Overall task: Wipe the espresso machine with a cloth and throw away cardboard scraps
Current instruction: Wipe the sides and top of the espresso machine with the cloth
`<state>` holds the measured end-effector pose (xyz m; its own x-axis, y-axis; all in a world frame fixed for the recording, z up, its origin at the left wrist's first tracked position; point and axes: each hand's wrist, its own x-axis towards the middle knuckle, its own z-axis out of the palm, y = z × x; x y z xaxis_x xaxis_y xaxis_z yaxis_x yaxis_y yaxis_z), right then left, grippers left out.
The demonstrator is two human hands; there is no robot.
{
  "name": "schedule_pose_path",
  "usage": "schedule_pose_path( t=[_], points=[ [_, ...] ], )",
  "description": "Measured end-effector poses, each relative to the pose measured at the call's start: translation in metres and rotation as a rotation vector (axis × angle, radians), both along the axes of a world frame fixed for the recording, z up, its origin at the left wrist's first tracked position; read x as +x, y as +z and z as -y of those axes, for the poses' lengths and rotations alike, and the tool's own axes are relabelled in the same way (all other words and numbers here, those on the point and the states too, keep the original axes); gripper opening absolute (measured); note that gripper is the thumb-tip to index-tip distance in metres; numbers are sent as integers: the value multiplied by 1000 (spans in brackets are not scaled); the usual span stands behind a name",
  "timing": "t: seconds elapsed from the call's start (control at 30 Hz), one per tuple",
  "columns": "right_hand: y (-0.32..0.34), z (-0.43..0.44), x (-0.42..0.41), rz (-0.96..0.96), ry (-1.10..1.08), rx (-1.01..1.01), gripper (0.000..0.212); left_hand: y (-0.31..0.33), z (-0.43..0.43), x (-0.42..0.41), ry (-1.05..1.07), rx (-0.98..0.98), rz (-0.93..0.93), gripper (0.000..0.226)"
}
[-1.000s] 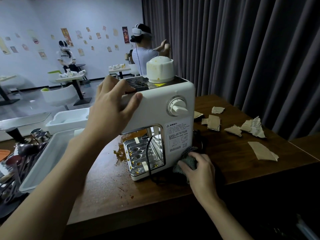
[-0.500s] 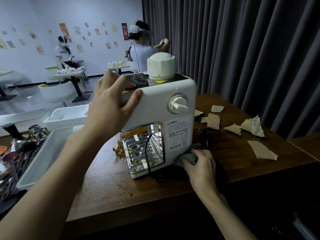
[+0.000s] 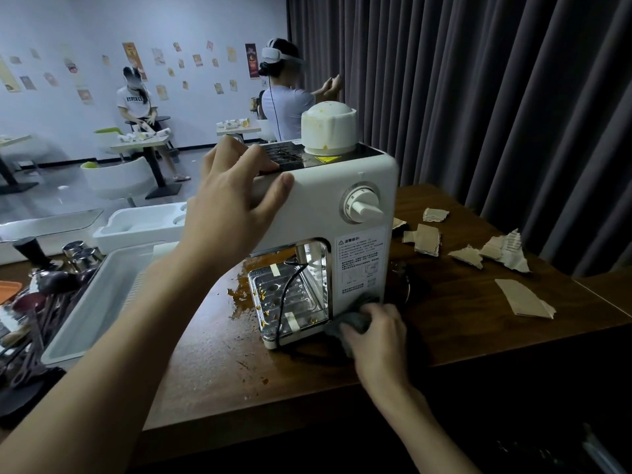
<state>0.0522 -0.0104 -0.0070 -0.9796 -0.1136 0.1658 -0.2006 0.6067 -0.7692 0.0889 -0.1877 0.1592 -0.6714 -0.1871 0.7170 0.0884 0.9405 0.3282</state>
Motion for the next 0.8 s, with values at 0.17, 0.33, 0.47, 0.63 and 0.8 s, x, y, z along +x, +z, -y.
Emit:
schedule_pose_path(
  t=[0.17,0.33,0.47,0.63,0.8],
  points=[
    [-6,18,14,-2,72,-25,36,0,-2,0,2,2,-1,39],
    [-7,34,31,71,84,-31,50,0,-2,0,2,4,-4,39],
    [-7,47,45,48,165,1,50,0,-1,1,-5,16,-2,40],
    [-6,53,51,-62,270,18,28,-2,-1,0,4,22,-7,39],
    [-16,45,41,-106,172,-72,20,-2,-2,0,-4,26,-13,38]
  ],
)
